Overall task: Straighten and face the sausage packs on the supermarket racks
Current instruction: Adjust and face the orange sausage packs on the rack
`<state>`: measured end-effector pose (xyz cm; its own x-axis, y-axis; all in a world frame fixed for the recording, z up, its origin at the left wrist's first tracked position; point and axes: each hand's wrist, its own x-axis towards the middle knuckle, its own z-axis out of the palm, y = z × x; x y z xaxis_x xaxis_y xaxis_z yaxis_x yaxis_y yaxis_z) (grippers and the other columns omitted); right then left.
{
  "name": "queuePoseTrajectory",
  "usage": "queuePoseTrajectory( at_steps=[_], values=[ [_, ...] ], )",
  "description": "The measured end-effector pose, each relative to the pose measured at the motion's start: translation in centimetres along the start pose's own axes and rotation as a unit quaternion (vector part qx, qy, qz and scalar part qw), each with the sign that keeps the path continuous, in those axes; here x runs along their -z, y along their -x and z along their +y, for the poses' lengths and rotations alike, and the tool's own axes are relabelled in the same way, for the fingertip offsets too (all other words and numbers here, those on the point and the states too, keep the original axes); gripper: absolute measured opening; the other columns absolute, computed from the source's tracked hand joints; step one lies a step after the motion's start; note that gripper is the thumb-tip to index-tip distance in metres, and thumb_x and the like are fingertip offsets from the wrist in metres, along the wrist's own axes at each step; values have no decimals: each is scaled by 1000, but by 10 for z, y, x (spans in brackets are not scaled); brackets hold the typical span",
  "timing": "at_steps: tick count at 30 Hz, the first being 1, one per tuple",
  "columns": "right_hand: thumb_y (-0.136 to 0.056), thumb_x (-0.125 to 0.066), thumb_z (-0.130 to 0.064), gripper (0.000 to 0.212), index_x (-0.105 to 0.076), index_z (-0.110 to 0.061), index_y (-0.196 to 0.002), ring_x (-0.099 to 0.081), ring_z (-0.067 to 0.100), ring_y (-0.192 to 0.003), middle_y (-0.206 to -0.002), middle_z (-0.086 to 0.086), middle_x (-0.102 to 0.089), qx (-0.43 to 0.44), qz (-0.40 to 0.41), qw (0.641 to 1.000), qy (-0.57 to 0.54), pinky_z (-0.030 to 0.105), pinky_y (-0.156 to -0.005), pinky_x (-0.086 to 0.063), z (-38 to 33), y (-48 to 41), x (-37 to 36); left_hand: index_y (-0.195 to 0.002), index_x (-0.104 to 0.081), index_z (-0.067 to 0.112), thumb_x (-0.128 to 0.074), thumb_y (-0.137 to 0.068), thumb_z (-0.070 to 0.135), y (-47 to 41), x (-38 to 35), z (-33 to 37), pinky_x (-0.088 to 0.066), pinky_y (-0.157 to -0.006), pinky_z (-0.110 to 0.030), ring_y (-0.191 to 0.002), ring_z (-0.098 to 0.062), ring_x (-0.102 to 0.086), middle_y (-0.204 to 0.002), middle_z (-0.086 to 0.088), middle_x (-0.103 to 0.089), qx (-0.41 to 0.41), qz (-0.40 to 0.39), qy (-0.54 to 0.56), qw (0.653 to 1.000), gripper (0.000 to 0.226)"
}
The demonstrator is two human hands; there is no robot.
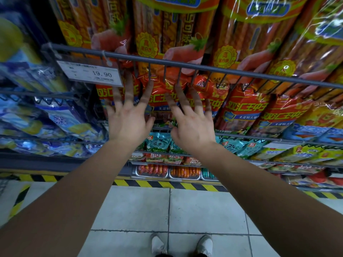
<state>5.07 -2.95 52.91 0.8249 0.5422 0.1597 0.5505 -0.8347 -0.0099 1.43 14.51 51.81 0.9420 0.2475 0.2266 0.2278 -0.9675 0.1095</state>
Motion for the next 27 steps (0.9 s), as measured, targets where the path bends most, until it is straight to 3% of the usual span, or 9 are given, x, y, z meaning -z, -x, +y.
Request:
queuePoseTrajectory(
  at_steps=[6,9,16,21,24,27],
  values=[
    [-86,-59,-25,64,-39,-21,-148,-33,38,-139,-155,4,-37,45,39,998,-33,57,-101,-41,28,15,6,-154,-8,36,-63,-85,48,14,3,-4,-24,-109,-68,-144,-48,-11,-162,-15,-6,-15,7,-7,1000,89],
    [-86,-59,-20,61,-45,-16,-144,-41,38,-132,-146,9,-47,61,42,996,-57,55,-98,-45,50,28,5,-154,-14,31,-62,-86,45,22,3,-4,-25,-110,-67,-143,-47,-13,-159,-17,-13,-16,3,-10,1000,84],
    [-89,-57,-19,55,-47,-12,-142,-44,36,-130,-142,11,-49,66,47,993,-80,55,-101,-43,88,60,-4,-152,-23,23,-61,-88,36,48,-2,0,-30,-108,-64,-141,-46,-19,-156,-20,-17,9,-23,17,1000,77],
    [-86,-57,-17,47,-56,-8,-132,-53,36,-116,-130,13,-57,76,73,989,-105,52,-92,-47,101,94,-27,-129,-46,3,-61,-86,26,88,-27,8,-46,-86,-55,-116,-42,-44,-130,-23,-42,43,32,49,997,50],
    [-85,-56,-19,46,-57,-9,-130,-55,35,-113,-127,13,-57,92,43,988,-116,51,-89,-49,100,112,-54,-120,-51,0,-65,-83,23,116,-57,11,-50,-78,-50,-109,-40,-48,-123,-21,-45,85,-17,58,995,46],
    [-83,-60,-18,48,-57,-11,-131,-53,32,-116,-128,10,-56,109,5,988,-111,49,-91,-49,92,123,-85,-122,-50,-1,-67,-82,24,134,-93,7,-51,-82,-50,-111,-41,-48,-127,-21,-43,93,-72,52,992,51]
  ],
)
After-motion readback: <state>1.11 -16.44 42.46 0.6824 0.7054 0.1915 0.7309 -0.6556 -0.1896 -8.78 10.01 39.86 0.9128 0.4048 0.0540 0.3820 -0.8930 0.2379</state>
